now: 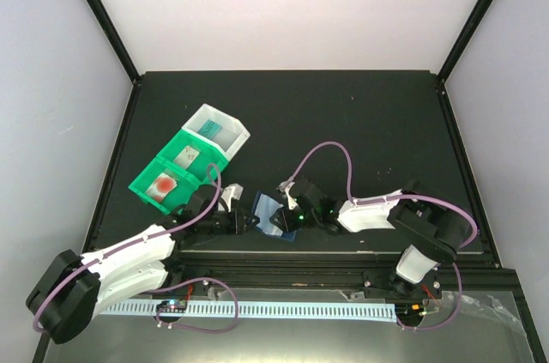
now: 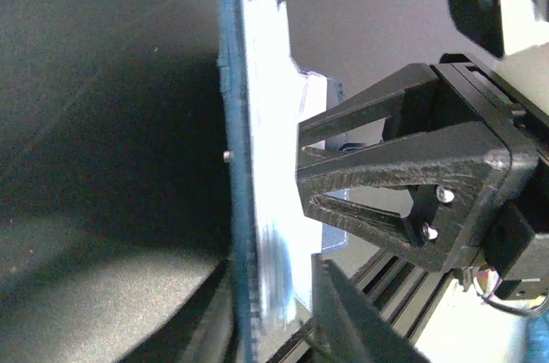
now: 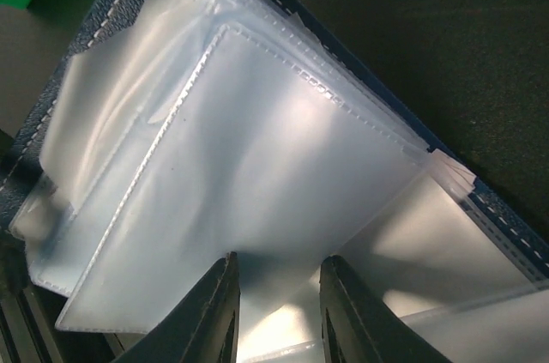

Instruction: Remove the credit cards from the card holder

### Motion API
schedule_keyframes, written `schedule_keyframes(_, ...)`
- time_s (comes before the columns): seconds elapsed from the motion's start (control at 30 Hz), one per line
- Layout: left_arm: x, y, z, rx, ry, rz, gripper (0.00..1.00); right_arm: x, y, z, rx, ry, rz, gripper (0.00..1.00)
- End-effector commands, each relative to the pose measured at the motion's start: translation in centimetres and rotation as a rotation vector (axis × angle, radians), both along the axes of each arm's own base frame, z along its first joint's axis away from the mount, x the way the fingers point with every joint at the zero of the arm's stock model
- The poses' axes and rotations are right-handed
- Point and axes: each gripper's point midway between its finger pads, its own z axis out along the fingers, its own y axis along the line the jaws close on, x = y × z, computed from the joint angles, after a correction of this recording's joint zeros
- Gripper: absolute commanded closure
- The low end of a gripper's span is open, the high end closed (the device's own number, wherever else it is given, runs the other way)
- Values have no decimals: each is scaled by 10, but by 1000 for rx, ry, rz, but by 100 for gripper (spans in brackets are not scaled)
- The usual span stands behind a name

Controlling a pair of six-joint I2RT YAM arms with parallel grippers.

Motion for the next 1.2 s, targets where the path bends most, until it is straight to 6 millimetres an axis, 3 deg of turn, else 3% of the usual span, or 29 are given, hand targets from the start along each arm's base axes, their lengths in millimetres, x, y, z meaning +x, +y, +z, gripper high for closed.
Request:
schedule_keyframes(0.0,9,-8,13,-13,-71,-26,81,-1,-11,-9,-47,-23,4,71)
schedule_keyframes(0.13,8,-10,18,-34,-82,-38,98,0,-12,-5,-45,-23,-3,70)
schedule_keyframes(0.47,6,-6,24,-55,-140,-37,98,5,7,45,87,43,-74,36)
schedule_keyframes(0.63,5,-4,23,-41,-147,-31,98,6,19,63,158,88,-93,28)
schedule_keyframes(0.87,4,-4,25,-46,-150,-32,98,16,16,50,90,87,-144,28)
schedule_keyframes(1.17,4,-1,26,-37,-159,-21,99,17,2,29,6,70,-167,39)
